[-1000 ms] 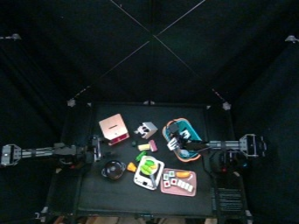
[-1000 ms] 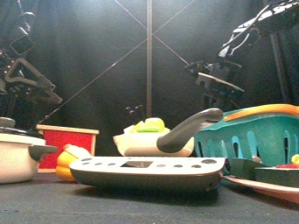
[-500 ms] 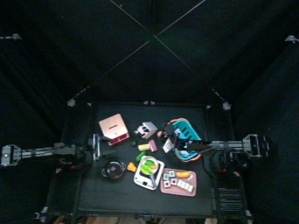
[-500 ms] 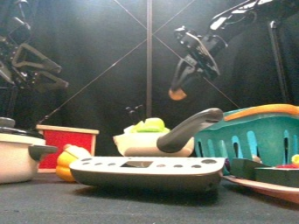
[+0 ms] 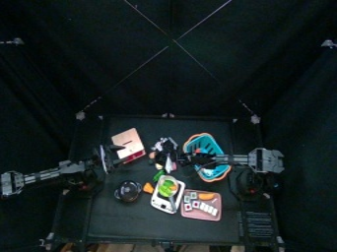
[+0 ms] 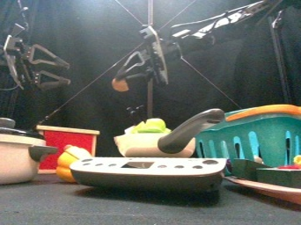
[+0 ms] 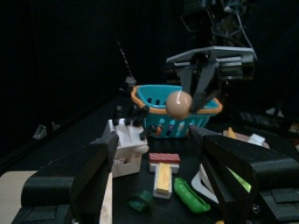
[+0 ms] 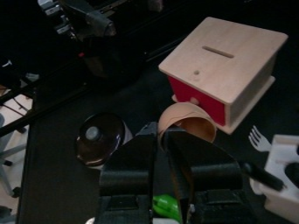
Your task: Place eggshell below drawer
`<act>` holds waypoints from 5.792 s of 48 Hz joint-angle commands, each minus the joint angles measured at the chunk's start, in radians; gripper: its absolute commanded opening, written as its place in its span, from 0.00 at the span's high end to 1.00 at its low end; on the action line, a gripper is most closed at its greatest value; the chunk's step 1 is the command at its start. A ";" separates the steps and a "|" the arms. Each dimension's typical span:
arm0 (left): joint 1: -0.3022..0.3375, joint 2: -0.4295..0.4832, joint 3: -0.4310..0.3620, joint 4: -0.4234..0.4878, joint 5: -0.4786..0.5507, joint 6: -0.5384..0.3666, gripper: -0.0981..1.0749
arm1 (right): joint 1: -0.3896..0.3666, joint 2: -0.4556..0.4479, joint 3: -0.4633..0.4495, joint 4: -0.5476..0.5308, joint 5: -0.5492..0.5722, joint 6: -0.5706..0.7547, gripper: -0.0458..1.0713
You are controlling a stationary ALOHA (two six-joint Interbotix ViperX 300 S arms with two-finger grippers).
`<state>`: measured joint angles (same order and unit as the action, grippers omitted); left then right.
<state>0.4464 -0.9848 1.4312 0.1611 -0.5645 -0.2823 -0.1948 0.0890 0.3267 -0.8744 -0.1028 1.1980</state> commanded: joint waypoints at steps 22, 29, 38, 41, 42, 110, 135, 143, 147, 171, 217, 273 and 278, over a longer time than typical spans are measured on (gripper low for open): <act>0.094 0.000 0.028 -0.098 -0.058 0.038 0.08 | -0.058 0.295 -0.370 -0.049 -0.011 0.000 0.48; 0.095 0.000 0.032 -0.124 -0.058 0.058 0.08 | -0.077 0.337 -0.414 -0.048 0.014 0.000 0.48; 0.094 0.000 0.034 -0.126 -0.058 0.061 0.08 | -0.089 0.400 -0.483 -0.049 0.041 0.000 0.48; 0.094 0.000 0.035 -0.124 -0.057 0.061 0.08 | -0.089 0.416 -0.497 -0.049 0.055 0.002 0.48; 0.094 0.000 0.034 -0.124 -0.055 0.061 0.08 | -0.089 0.420 -0.500 -0.049 0.058 0.002 0.48; 0.094 0.000 0.038 -0.126 -0.049 0.061 0.08 | -0.032 0.420 -0.543 -0.060 0.140 0.000 0.27; 0.094 0.000 0.038 -0.126 -0.049 0.061 0.08 | -0.035 0.456 -0.612 -0.072 0.173 0.002 0.26; 0.094 0.000 0.040 -0.126 -0.049 0.061 0.08 | -0.037 0.477 -0.634 -0.069 0.176 0.002 0.26; 0.094 0.000 0.040 -0.126 -0.049 0.061 0.08 | -0.037 0.480 -0.637 -0.067 0.189 0.002 0.26; 0.095 0.000 0.040 -0.126 -0.049 0.061 0.08 | -0.032 0.479 -0.646 -0.086 0.247 -0.006 0.10; 0.094 0.000 0.044 -0.126 -0.048 0.061 0.08 | -0.003 0.414 -0.632 -0.107 0.324 -0.025 0.10; 0.091 0.000 0.043 -0.120 -0.041 0.061 0.08 | 0.143 0.215 -0.371 -0.072 0.476 -0.014 0.10; 0.086 0.000 0.041 -0.107 -0.041 0.061 0.08 | 0.173 0.178 -0.330 -0.063 0.476 -0.012 0.10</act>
<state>0.5354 -0.9894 1.4880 0.0430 -0.6029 -0.2224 -0.0399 0.3482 -0.0169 -0.9419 0.3758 1.1842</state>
